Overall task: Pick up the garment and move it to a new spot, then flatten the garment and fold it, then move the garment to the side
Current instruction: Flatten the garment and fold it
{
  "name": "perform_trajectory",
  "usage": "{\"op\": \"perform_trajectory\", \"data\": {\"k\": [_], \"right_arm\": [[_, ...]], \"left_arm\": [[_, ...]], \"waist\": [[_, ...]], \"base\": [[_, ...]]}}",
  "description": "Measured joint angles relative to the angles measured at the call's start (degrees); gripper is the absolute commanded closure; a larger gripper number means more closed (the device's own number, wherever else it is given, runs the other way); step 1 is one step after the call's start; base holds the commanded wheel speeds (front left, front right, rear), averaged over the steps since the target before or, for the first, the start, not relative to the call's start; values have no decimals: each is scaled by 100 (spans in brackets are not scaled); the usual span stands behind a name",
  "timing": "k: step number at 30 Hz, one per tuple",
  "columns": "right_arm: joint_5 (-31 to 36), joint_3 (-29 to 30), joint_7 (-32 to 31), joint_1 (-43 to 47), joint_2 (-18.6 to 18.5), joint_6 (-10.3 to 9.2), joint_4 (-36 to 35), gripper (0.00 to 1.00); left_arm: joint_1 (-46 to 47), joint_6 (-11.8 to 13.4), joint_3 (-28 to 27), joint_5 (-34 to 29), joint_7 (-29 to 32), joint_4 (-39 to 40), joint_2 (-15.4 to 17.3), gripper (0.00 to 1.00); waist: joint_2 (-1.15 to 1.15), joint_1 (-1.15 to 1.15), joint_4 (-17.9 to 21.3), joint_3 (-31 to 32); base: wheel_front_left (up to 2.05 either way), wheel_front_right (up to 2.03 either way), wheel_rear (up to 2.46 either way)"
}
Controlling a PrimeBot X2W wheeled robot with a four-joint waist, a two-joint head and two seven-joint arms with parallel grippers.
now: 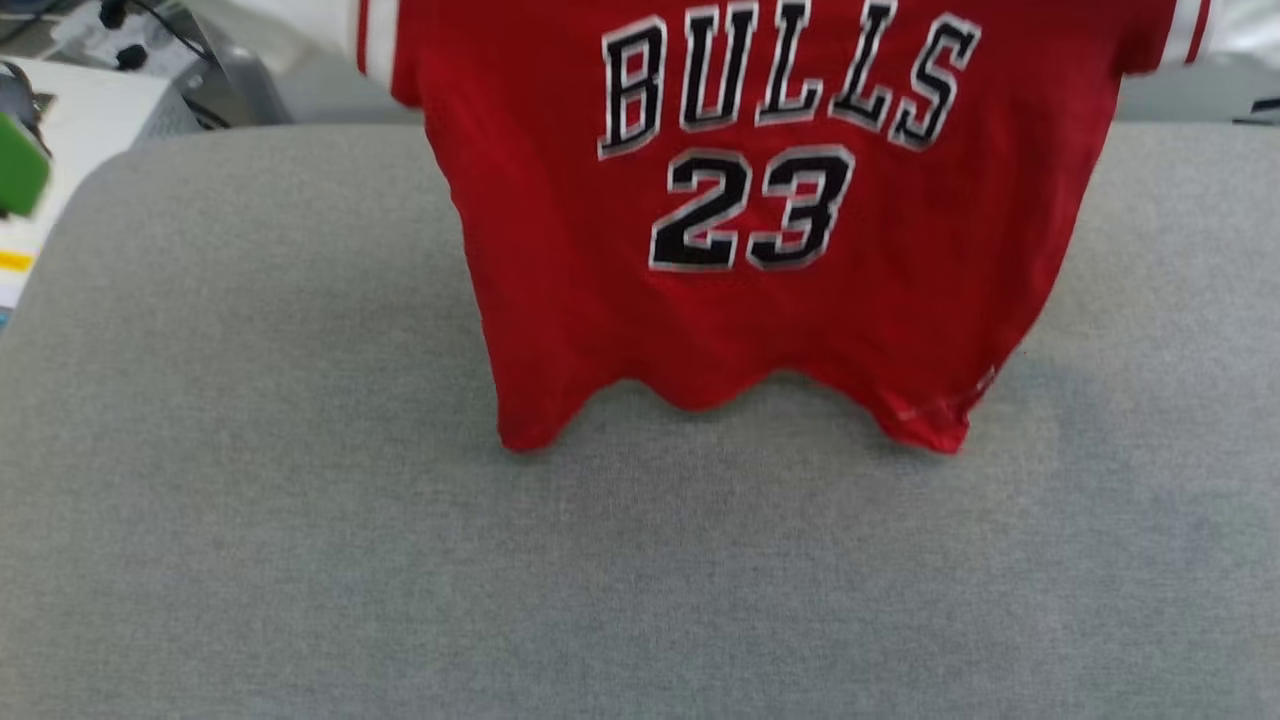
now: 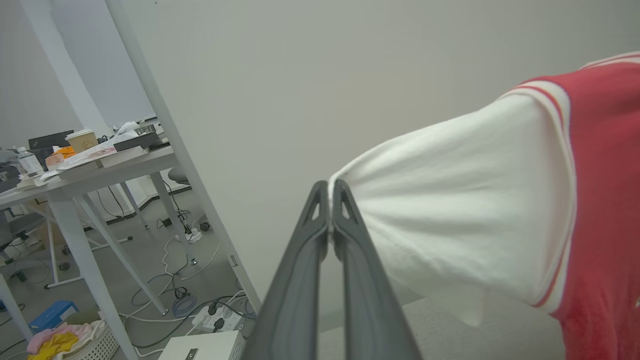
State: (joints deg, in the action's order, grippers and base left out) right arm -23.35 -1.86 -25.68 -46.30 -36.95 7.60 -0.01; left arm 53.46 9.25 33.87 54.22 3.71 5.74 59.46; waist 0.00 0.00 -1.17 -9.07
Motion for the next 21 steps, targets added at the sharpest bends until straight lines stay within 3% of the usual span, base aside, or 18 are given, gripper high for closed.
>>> {"op": "perform_trajectory", "data": {"k": [7,13,21], "right_arm": [[147,-341,382,-1451,21,0,672,100],[366,-454,868,-2714,219,0,1457,100],[879,-595,1694,-4042,402,0,2432,100]], "left_arm": [[1487,-581,7,-476,315,-821,-249,100],[2750,-966,43,-710,443,-1793,-823,100],[4138,-1160,26,-1323,-424,-3118,-1559,100]], "waist": [[0,0,64,-720],[0,1,120,-1411],[0,2,157,-2314]], "base": [[0,0,0],[0,0,0],[0,0,0]]}}
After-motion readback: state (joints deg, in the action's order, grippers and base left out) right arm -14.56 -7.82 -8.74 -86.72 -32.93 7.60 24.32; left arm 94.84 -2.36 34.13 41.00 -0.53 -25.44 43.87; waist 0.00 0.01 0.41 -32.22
